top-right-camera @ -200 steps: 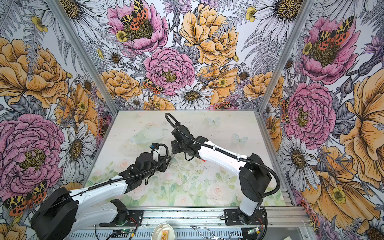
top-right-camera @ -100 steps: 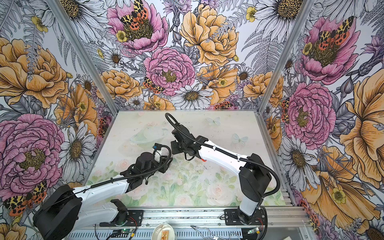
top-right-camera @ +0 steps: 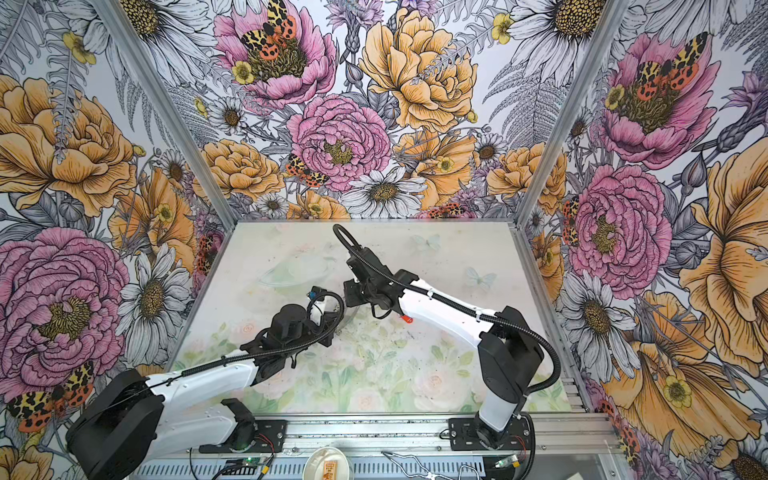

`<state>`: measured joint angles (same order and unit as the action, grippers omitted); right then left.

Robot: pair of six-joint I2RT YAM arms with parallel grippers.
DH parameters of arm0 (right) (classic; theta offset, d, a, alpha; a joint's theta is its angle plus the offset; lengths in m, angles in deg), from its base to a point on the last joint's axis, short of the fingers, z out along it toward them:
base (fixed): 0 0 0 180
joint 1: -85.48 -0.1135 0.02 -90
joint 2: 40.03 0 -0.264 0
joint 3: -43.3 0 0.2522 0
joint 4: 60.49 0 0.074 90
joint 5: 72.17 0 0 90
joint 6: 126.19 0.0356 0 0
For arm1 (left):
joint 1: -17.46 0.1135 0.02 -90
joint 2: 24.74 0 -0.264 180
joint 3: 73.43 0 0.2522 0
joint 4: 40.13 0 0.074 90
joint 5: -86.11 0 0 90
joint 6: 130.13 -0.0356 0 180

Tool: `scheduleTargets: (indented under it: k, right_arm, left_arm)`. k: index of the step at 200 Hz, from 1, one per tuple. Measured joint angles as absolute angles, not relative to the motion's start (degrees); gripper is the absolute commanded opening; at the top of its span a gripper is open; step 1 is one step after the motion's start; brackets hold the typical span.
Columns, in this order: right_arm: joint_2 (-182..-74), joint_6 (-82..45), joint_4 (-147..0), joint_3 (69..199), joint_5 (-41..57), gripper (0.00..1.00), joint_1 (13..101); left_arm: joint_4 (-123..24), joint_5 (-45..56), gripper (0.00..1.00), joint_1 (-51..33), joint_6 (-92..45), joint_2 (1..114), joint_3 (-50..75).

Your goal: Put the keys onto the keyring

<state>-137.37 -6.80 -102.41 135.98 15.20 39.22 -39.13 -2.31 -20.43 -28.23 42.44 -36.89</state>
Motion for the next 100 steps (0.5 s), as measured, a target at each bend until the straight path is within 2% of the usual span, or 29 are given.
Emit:
scheduleTargets:
  k: [100]
  right_arm:
    - [-136.4, -25.0, -105.0, 132.2, 2.2, 0.0, 43.9]
  left_arm:
    - [-43.5, 0.9, 0.0, -20.6, -31.8, 39.1, -37.7]
